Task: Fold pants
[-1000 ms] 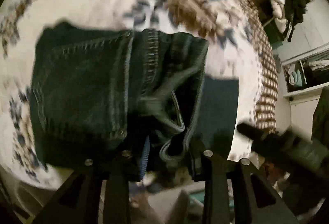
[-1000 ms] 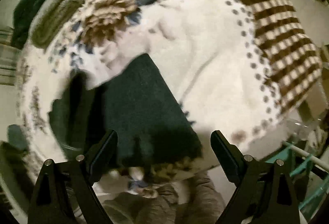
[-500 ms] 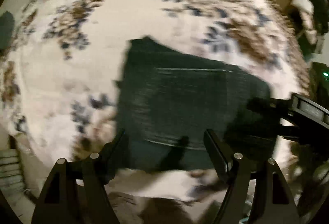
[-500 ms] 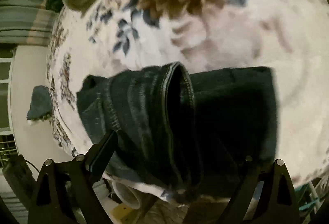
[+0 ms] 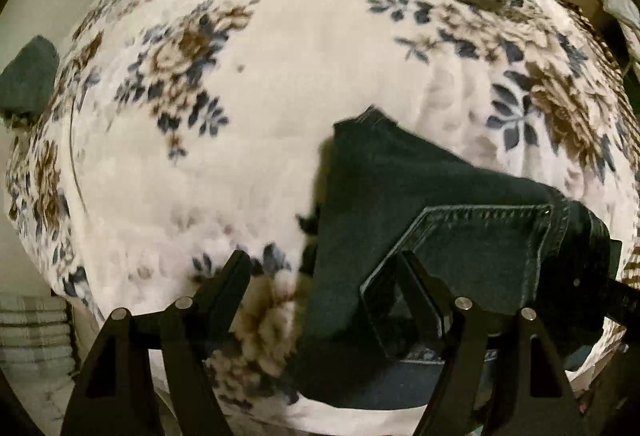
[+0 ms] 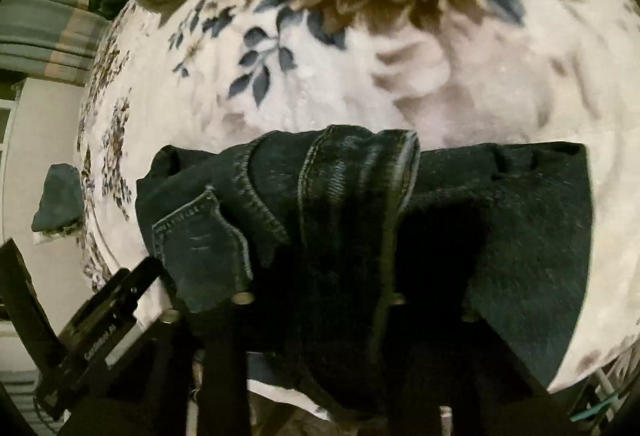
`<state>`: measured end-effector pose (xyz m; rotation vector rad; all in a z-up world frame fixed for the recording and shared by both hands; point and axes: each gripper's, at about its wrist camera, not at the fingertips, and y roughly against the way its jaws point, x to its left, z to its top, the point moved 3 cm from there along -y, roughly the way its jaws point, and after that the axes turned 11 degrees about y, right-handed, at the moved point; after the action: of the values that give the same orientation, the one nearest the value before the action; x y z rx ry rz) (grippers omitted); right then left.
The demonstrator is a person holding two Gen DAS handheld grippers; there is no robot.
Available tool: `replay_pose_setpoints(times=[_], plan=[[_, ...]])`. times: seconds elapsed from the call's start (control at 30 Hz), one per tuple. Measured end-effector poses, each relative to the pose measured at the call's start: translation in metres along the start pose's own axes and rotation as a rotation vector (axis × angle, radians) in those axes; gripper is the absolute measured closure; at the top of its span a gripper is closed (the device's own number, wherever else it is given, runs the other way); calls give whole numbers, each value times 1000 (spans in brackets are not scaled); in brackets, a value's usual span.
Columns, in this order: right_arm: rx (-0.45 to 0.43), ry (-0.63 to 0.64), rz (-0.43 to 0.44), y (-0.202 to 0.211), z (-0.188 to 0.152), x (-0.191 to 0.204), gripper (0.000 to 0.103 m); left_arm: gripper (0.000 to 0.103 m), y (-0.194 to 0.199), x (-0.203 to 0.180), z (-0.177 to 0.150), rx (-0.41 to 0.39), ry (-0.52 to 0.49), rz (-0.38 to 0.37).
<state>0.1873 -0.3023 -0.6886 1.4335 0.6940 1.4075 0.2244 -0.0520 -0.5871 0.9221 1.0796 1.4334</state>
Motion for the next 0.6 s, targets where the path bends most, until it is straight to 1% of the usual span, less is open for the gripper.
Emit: replay_pose_setpoints(times=[0.03, 0.07, 0.1, 0.17, 0.27, 0.33, 0.37, 0.43, 0.5, 0.6], plan=[[-11, -6, 1, 5, -1, 1, 81, 29, 1, -3, 1, -1, -13, 0], [-19, -10, 1, 11, -3, 0, 83, 21, 2, -7, 2, 3, -24, -5], [-32, -15, -6, 17, -4, 1, 84, 16, 3, -10, 2, 11, -35, -10], [-50, -23, -18, 28, -5, 2, 85, 16, 5, -15, 3, 25, -43, -19], [-91, -29, -29, 53, -7, -5, 87, 16, 13, -20, 5, 34, -26, -70], [-115, -41, -42, 73, -9, -15, 88, 16, 19, -21, 8, 25, -10, -98], [-130, -52, -56, 83, -10, -24, 93, 16, 23, -22, 9, 19, -2, -108], [-145, -84, -59, 100, -14, -41, 93, 16, 26, -23, 11, 27, 17, -136], [-155, -103, -81, 115, -17, -60, 93, 15, 25, -24, 13, 38, 37, -154], [-151, -147, -110, 129, -24, -90, 93, 15, 21, -28, 13, 56, 44, -166]])
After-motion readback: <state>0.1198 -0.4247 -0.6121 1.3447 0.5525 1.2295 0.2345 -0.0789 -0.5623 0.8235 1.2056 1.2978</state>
